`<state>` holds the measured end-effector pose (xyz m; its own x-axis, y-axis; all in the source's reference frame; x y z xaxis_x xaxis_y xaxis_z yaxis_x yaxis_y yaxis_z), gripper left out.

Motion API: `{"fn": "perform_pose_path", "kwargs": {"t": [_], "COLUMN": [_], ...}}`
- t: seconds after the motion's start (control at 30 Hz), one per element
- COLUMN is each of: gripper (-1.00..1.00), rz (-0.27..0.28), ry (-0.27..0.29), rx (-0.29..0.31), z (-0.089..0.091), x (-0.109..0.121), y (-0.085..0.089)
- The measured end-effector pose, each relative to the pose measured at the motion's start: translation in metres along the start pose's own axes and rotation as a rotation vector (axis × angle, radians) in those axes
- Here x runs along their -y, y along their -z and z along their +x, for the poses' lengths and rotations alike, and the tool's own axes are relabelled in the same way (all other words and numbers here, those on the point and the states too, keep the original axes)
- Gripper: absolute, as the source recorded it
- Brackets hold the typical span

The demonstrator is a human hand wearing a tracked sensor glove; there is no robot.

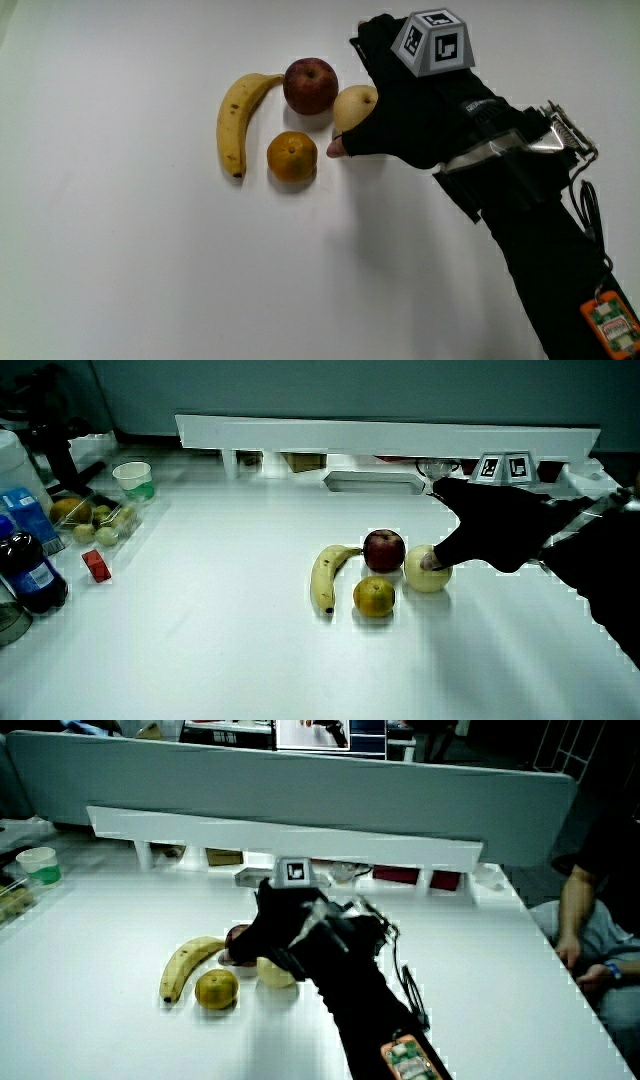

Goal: Pick pear no leg

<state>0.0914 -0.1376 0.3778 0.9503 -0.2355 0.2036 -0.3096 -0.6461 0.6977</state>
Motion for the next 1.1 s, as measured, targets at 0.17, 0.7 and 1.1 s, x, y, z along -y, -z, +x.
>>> {"fn": "perform_pose_path", "kwargs": {"t": [0.17, 0.7, 1.1], "gripper": [0.0, 0.0, 0.0], "rz": [-0.039, -0.12, -0.114], "ry": [0.038, 0.131, 0.125], "rx": [-0.044, -0.133, -0.178], "z": [0.013, 0.05, 0.056], "x": [-0.018, -0.061, -0.069], "y": [0.007, 0.055, 0.069]}}
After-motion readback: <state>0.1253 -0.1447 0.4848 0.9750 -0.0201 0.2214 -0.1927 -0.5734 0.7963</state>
